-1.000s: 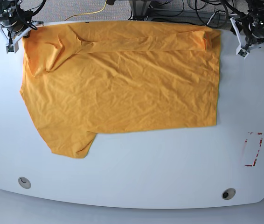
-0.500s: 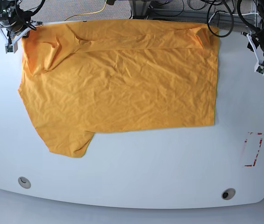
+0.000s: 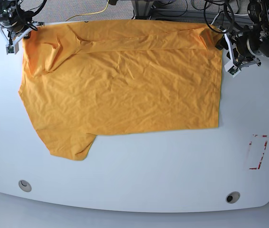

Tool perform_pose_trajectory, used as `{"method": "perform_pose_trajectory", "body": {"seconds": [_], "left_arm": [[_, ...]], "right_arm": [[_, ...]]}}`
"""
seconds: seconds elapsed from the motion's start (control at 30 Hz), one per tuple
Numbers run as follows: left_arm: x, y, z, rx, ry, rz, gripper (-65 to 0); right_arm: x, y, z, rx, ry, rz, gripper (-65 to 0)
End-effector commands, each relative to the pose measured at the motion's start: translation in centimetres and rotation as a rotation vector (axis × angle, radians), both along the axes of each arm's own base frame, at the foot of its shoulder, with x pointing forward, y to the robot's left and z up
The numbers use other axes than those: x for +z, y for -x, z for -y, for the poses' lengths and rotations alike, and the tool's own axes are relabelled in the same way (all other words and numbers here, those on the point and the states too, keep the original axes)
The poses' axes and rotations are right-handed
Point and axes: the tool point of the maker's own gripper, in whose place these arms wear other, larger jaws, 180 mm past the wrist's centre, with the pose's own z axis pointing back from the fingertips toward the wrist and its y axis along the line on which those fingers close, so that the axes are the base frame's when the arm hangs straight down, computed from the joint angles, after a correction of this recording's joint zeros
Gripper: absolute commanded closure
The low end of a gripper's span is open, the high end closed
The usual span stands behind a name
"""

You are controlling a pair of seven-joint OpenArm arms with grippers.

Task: Layout the t-shirt on the table in an organized manner, then fold the t-shirt properly
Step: 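Shift the left gripper inward along the shirt edge and regrip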

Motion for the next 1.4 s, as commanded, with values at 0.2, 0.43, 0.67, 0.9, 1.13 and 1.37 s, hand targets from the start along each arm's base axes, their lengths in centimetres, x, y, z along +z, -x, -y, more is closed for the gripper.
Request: {"method": "perform_pose_trajectory", "body": {"seconds": [0.2, 0.43, 0.67, 0.9, 1.13, 1.37], "left_arm": [[1.9, -0.6, 1.9, -0.042, 0.129, 0.039, -28.6], [2.3, 0.0, 3.9, -0.120, 0.211, 0.014, -28.6], [1.8, 1.3, 6.1, -0.212, 0.242, -0.038, -28.6], [1.5, 1.9, 7.2, -0.240, 0.263, -0.060, -28.6], [1.4, 1.9, 7.1, -0.242, 0.258, -0.061, -28.6], [1.4, 1.9, 7.1, -0.243, 0.258, -0.062, -28.6]], "right_arm": [[1.0, -0.6, 0.7, 0.013, 0.032, 0.026, -0.2], [1.0, -0.6, 0.7, 0.012, 0.032, 0.024, -0.2], [1.1, -1.0, 0.7, 0.011, 0.031, 0.033, -0.2], [1.1, -1.1, 0.7, 0.011, 0.030, 0.035, -0.2], [1.0, -1.0, 0.7, 0.010, 0.029, 0.034, -0.2], [1.0, -1.0, 0.7, 0.010, 0.029, 0.034, -0.2]]}}
